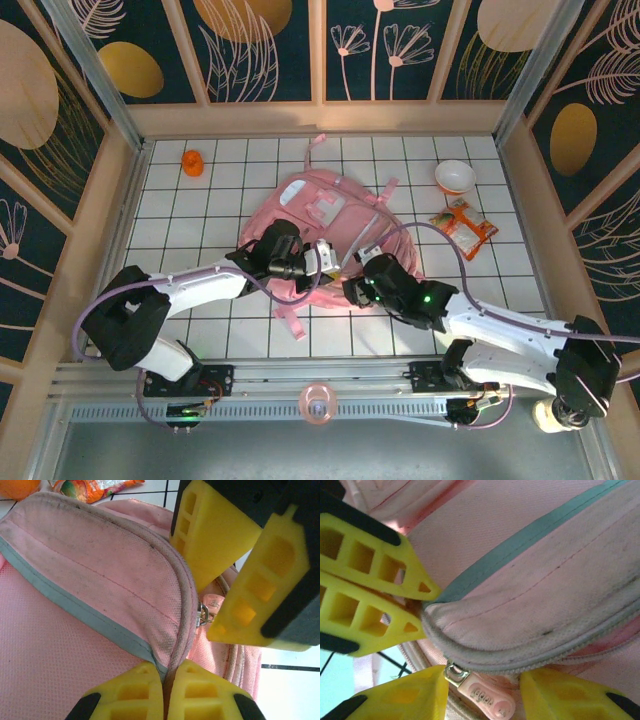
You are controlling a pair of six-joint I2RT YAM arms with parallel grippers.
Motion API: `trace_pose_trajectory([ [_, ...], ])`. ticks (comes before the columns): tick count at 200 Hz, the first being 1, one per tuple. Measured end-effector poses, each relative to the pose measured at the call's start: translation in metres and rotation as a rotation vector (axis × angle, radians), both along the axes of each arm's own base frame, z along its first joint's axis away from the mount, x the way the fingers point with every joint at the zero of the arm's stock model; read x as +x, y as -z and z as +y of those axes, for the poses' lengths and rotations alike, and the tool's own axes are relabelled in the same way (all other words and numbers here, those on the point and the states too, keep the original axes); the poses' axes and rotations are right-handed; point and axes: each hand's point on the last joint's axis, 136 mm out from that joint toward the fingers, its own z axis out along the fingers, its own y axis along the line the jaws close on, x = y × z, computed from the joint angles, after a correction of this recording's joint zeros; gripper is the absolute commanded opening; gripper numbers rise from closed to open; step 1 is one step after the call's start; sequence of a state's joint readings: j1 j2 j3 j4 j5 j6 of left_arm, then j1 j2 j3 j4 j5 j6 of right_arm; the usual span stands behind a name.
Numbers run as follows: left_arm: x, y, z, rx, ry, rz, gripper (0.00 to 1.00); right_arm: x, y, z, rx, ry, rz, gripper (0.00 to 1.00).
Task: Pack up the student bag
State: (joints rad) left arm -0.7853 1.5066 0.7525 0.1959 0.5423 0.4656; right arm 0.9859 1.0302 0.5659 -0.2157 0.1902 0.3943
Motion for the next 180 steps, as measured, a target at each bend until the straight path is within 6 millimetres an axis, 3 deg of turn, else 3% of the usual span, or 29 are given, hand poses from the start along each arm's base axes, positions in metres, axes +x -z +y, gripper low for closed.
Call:
trace_pose_trajectory([
  [25, 0.003, -0.002, 0.000, -0.004, -0.008, -0.002, 0.00, 0.006, 0.000, -0.006, -0.046, 0.039, -0.011, 0.15],
  [55, 0.004, -0.004, -0.001, -0.009, -0.011, -0.007, 0.00, 0.006, -0.003, -0.007, -0.063, 0.041, -0.013, 0.00],
  [108, 0.009, -0.006, 0.003, -0.014, -0.024, -0.019, 0.00, 0.011, -0.010, -0.014, -0.030, 0.077, 0.047, 0.00],
  [140, 0.017, -0.010, 0.020, -0.013, -0.052, -0.042, 0.00, 0.029, -0.015, -0.034, 0.011, 0.172, 0.083, 0.00],
  [163, 0.017, -0.013, 0.027, -0.009, -0.052, -0.065, 0.00, 0.029, -0.016, -0.032, 0.041, 0.164, 0.109, 0.00],
  [180, 0.016, -0.013, 0.031, -0.008, -0.058, -0.064, 0.22, 0.027, -0.017, -0.027, 0.065, 0.144, 0.122, 0.00],
])
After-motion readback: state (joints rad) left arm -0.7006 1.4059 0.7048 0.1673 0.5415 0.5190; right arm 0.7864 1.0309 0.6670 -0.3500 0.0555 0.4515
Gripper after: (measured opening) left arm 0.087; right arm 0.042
